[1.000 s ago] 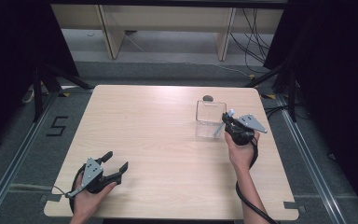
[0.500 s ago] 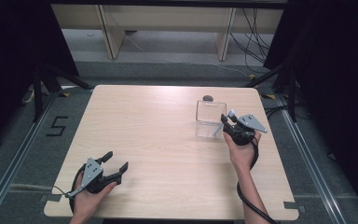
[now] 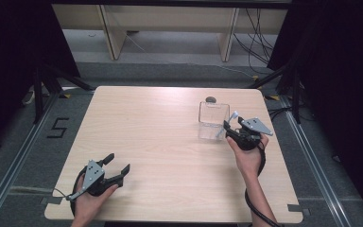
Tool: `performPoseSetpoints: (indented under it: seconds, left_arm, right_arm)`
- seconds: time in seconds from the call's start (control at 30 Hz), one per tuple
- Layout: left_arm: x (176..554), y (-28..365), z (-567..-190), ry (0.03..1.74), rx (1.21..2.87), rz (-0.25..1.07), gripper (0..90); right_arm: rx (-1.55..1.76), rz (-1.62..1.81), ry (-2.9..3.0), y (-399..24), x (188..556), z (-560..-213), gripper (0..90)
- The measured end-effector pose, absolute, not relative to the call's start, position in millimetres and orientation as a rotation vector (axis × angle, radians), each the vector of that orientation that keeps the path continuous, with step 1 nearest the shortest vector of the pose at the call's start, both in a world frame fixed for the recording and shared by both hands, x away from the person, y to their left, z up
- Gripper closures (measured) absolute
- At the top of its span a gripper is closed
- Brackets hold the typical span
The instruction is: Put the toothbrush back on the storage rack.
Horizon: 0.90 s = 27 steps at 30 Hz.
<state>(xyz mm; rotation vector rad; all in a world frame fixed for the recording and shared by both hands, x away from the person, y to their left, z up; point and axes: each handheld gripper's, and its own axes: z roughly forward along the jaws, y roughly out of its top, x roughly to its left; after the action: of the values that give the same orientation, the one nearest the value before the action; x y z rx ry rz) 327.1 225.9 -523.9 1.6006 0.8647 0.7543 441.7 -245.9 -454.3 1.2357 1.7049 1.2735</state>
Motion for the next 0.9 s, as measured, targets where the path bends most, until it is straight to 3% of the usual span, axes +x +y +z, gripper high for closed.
performPoseSetpoints:
  seconds: [0.9]
  left_arm:
    - [327.5,226.1,-523.8,0.863,1.602,0.760,25.2]
  right_arm:
    - [1.260,1.199,1.849,-257.1,391.6,-471.9,31.9]
